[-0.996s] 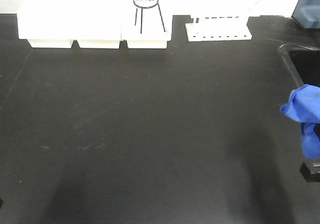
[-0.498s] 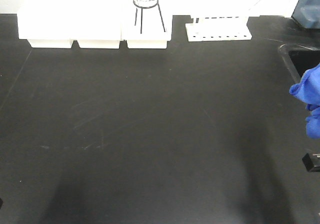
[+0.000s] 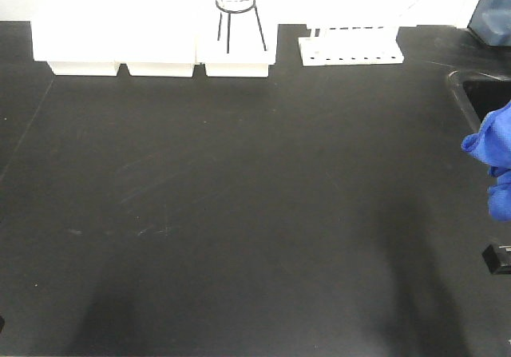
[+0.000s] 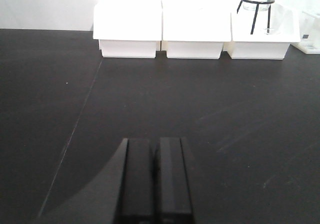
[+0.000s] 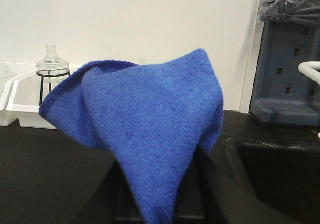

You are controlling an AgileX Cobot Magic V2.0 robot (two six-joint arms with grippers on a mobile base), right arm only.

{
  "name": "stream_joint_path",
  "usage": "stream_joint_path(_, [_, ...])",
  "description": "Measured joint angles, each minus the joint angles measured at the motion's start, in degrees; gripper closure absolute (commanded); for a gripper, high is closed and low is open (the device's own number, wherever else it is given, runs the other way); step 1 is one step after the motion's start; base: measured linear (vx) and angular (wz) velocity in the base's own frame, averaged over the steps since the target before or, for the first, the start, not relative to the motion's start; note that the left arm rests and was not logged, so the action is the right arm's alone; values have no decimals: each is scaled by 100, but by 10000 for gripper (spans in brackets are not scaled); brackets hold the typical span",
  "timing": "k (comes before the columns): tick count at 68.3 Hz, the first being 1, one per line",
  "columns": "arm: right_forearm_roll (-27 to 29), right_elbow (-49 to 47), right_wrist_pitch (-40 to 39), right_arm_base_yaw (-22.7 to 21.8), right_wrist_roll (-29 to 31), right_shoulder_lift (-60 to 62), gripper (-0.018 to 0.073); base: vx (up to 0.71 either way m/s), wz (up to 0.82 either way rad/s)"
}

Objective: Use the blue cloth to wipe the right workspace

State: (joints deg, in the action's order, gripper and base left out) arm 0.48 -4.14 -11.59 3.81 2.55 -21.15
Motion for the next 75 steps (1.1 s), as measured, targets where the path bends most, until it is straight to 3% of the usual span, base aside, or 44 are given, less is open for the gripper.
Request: stream_joint_path(75, [0, 0, 0, 0, 0, 0, 559, -21, -5])
